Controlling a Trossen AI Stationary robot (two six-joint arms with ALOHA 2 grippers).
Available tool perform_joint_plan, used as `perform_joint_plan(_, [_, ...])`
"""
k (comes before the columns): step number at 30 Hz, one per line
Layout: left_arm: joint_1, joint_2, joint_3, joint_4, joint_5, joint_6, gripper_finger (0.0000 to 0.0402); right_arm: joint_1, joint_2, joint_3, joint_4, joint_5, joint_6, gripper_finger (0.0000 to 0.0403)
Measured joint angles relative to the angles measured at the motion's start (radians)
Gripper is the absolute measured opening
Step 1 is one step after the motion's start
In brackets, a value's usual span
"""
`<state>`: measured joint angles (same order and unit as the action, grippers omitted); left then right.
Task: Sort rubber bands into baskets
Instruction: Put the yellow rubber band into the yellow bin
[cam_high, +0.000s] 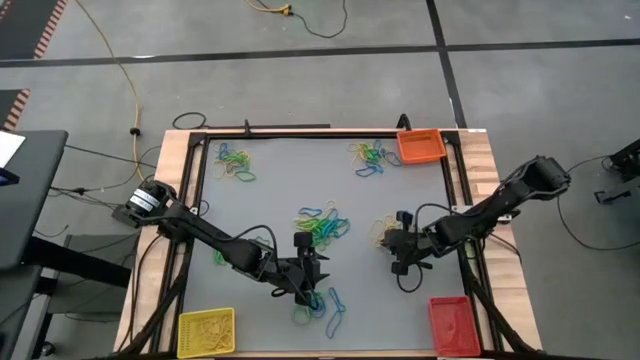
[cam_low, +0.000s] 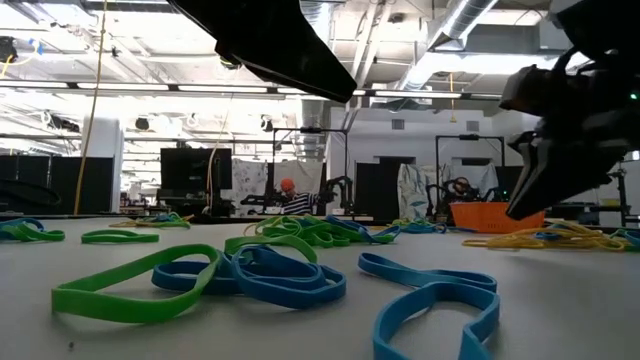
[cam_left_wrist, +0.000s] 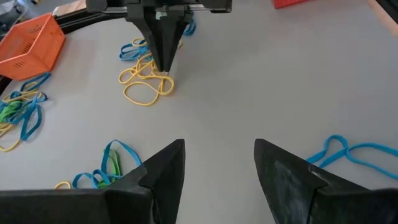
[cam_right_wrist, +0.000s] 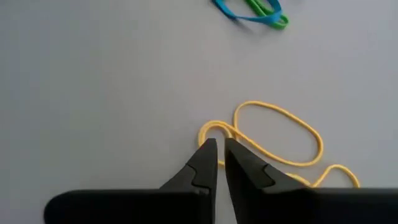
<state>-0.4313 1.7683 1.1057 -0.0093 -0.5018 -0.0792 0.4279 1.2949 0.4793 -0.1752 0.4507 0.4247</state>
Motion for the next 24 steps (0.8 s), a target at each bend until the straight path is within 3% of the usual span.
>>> perform_joint_plan(4, [0.004, 0.000, 0.000, 0.000, 0.000, 0.004, 0.0183, 0.010, 0.000, 0.000, 0.016, 0.002, -0.028, 0.0021])
perform_joint_plan(8, [0.007, 0.000, 0.000, 0.000, 0.000, 0.004, 0.0183, 0.005, 0.002, 0.000, 0.007, 0.003, -0.029, 0.0023])
perform_joint_plan(18, [0.007, 0.000, 0.000, 0.000, 0.000, 0.004, 0.0183, -0.049, 0.003, 0.000, -0.007, -0.029, 0.004, 0.0226])
perform_joint_plan(21, [0.007, 0.000, 0.000, 0.000, 0.000, 0.004, 0.0183, -0.068, 0.003, 0.000, -0.001, -0.073, 0.004, 0.0246])
perform_joint_plan(24, [0.007, 0.000, 0.000, 0.000, 0.000, 0.011, 0.0183, -0.077, 0.003, -0.007, 0.024, -0.095, -0.004, 0.0238])
